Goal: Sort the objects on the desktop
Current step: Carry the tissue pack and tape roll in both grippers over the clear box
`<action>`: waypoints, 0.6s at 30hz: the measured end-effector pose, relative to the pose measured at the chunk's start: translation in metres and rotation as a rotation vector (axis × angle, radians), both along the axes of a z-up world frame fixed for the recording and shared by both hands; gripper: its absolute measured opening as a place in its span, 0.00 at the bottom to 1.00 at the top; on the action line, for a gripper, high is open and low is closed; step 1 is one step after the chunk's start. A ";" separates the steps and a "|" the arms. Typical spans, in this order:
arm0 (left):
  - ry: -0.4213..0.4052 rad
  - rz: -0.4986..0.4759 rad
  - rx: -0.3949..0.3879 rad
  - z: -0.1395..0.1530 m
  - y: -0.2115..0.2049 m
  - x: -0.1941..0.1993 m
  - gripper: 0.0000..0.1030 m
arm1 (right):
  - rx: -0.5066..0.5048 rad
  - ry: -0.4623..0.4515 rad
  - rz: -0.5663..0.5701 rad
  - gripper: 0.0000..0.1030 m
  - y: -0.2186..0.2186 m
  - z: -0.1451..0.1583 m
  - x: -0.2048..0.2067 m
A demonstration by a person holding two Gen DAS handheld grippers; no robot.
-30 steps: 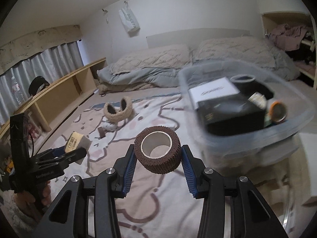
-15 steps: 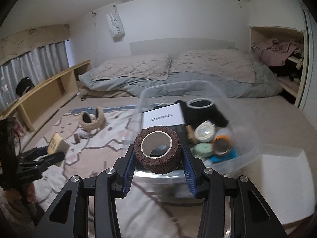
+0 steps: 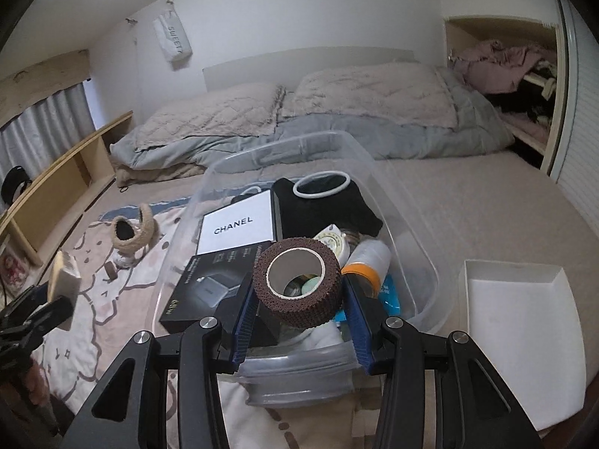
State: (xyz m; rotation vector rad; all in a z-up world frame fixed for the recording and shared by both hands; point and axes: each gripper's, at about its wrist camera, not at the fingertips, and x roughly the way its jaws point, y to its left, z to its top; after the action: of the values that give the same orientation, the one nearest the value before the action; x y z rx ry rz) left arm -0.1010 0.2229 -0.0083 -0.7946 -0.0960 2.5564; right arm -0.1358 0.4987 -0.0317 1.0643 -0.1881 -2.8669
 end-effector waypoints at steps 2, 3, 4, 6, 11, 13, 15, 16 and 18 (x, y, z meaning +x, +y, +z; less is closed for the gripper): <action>-0.005 -0.007 0.006 0.002 0.003 -0.003 0.72 | -0.006 -0.010 -0.002 0.44 0.001 -0.003 -0.004; -0.007 -0.009 0.007 0.003 0.005 -0.003 0.72 | -0.005 -0.013 -0.003 0.44 0.000 -0.005 -0.005; -0.008 -0.012 0.007 0.004 0.007 -0.005 0.72 | -0.006 -0.017 -0.002 0.44 0.000 -0.006 -0.006; -0.007 -0.013 0.003 0.006 0.011 -0.007 0.72 | -0.006 -0.026 -0.005 0.44 0.002 -0.008 -0.008; -0.012 -0.023 -0.008 0.005 0.018 -0.011 0.72 | -0.012 -0.038 -0.009 0.44 0.007 -0.012 -0.010; -0.018 -0.030 -0.012 0.004 0.021 -0.012 0.72 | -0.012 -0.057 -0.006 0.44 0.008 -0.014 -0.013; -0.022 -0.035 -0.014 0.002 0.024 -0.013 0.72 | -0.004 -0.095 -0.003 0.44 0.009 -0.016 -0.019; -0.024 -0.036 -0.015 0.002 0.024 -0.013 0.72 | 0.005 -0.123 -0.005 0.44 0.009 -0.018 -0.023; -0.027 -0.038 -0.015 0.001 0.025 -0.014 0.72 | 0.017 -0.176 -0.002 0.44 0.011 -0.019 -0.031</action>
State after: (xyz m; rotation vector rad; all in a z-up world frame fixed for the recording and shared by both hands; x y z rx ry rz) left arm -0.1147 0.2483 -0.0077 -0.8292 -0.0696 2.5141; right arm -0.1664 0.5093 -0.0512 1.3199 -0.1749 -2.7801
